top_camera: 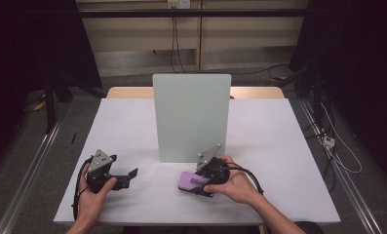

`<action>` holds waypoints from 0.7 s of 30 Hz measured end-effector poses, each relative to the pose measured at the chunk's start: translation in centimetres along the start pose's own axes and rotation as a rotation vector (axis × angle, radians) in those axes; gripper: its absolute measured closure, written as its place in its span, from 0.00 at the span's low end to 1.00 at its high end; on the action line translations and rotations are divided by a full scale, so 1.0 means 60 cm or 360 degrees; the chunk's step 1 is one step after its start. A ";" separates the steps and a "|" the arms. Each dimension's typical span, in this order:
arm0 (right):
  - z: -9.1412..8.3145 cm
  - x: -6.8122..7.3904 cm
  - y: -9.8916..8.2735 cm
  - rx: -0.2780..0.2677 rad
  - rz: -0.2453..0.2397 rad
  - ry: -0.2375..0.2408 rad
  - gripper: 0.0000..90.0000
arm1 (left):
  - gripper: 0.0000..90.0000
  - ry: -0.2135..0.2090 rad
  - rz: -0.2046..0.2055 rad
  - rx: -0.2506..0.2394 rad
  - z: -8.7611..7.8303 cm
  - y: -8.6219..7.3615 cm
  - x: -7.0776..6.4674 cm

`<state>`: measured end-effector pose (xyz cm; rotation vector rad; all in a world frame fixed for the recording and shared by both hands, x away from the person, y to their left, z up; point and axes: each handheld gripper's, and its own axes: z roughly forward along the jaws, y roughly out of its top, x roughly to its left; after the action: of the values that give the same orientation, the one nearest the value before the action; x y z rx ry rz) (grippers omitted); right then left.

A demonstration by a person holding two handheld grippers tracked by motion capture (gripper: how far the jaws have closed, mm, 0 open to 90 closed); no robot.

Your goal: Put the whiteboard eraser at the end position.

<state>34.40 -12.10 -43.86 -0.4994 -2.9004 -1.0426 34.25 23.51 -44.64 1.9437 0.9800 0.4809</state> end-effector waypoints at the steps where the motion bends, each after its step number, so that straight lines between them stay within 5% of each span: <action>1: 0.001 0.000 0.000 0.0006 0.0004 -0.0016 0.47 | 0.06 0.0000 -0.0001 -0.0001 0.000 0.000 0.000; 21: 0.011 0.000 -0.003 -0.0007 0.0010 -0.0048 0.46 | 0.06 -0.0001 0.0002 0.0009 0.001 -0.001 0.000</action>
<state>34.40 -11.83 -44.48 -0.5283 -2.9210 -1.0500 34.25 23.50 -44.71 1.9495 0.9804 0.4789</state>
